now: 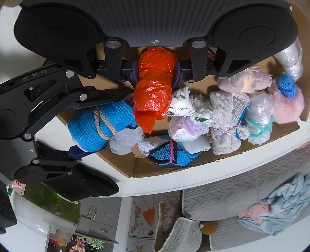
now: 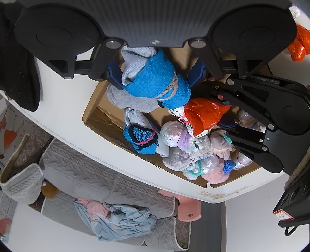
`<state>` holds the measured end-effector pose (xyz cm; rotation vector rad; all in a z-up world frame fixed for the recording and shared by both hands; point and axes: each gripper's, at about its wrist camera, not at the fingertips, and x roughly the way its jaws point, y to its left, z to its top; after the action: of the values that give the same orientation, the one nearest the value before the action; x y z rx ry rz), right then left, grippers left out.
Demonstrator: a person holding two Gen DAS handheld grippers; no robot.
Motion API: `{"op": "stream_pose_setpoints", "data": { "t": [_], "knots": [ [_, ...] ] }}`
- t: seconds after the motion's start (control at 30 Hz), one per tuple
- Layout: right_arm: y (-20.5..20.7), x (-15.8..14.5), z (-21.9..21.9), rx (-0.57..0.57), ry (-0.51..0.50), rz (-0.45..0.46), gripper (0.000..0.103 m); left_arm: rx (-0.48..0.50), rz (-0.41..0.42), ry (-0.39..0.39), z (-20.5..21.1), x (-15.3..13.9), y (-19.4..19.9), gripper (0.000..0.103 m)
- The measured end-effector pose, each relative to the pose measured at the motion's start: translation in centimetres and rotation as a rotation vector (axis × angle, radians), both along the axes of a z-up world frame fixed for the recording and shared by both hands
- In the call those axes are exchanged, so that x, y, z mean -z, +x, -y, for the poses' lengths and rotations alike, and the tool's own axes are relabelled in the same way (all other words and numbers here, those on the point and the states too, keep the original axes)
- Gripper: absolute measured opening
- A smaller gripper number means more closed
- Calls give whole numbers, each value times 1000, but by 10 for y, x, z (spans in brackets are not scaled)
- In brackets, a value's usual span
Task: Organize objects
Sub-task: 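Open both grippers to release the bundles and withdraw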
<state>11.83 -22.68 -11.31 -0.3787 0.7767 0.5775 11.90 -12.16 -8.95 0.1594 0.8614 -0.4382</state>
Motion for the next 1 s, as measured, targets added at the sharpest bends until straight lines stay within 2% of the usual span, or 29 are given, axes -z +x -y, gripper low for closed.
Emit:
{"op": "stream_pose_setpoints", "data": {
  "t": [0.1,0.23,0.43,0.83,1.0],
  "knots": [
    [0,-2,0,4,0,14,74,-8,5,1,-1,0,0,42],
    [-1,-7,2,14,20,29,80,-6,11,23,1,1,-2,56],
    [0,-11,1,22,16,38,80,1,26,51,4,1,-8,68],
    [-1,-13,7,43,-7,50,81,26,25,52,15,1,-15,73],
    [-10,-23,14,60,39,56,81,20,50,50,13,-6,-25,80]
  ]
}}
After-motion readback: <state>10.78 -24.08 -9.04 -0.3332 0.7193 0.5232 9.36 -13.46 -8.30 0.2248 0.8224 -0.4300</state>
